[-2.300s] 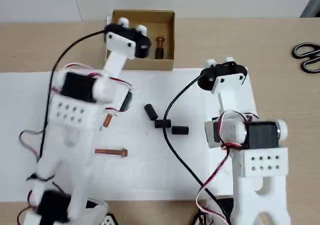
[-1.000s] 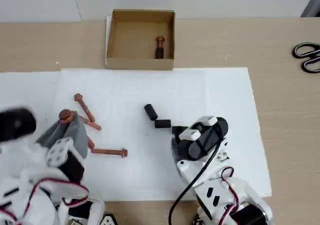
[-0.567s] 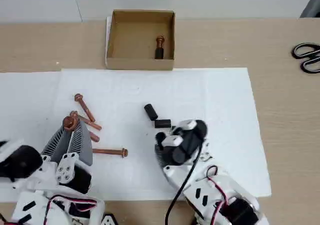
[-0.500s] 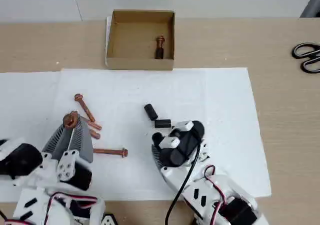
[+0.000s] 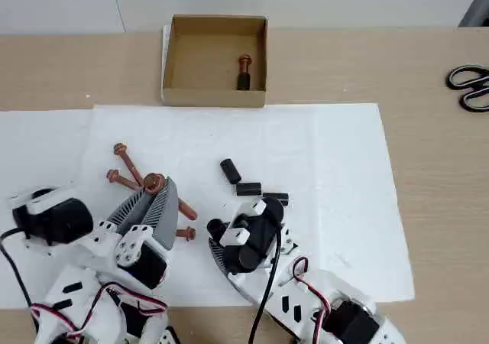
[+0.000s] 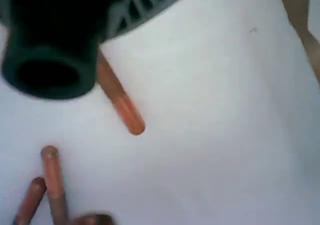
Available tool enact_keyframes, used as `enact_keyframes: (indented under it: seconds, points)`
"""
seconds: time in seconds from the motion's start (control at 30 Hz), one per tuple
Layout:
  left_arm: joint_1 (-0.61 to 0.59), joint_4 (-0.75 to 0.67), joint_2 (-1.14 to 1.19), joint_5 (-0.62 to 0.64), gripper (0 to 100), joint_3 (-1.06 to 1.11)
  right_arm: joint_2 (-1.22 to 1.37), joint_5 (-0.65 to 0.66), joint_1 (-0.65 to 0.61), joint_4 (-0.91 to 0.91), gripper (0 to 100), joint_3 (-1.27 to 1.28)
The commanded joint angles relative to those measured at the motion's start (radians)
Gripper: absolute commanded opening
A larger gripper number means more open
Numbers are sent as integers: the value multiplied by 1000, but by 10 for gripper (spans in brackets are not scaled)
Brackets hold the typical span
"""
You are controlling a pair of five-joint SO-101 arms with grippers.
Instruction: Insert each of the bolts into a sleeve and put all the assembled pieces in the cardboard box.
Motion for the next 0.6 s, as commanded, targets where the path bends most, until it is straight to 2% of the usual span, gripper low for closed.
enact_keyframes:
  seconds: [0.0,0.2,0.37,0.57]
  points:
    - [5,-28,-9,5,6,15,-8,0,-8,-35,4,-12]
    - [12,-26,-11,5,6,45,-8,0,-8,-38,4,-15]
    - [94,-26,-11,5,6,48,-5,0,-8,-101,4,-14]
    - [103,-26,-11,5,6,48,-5,0,-8,-102,4,-11]
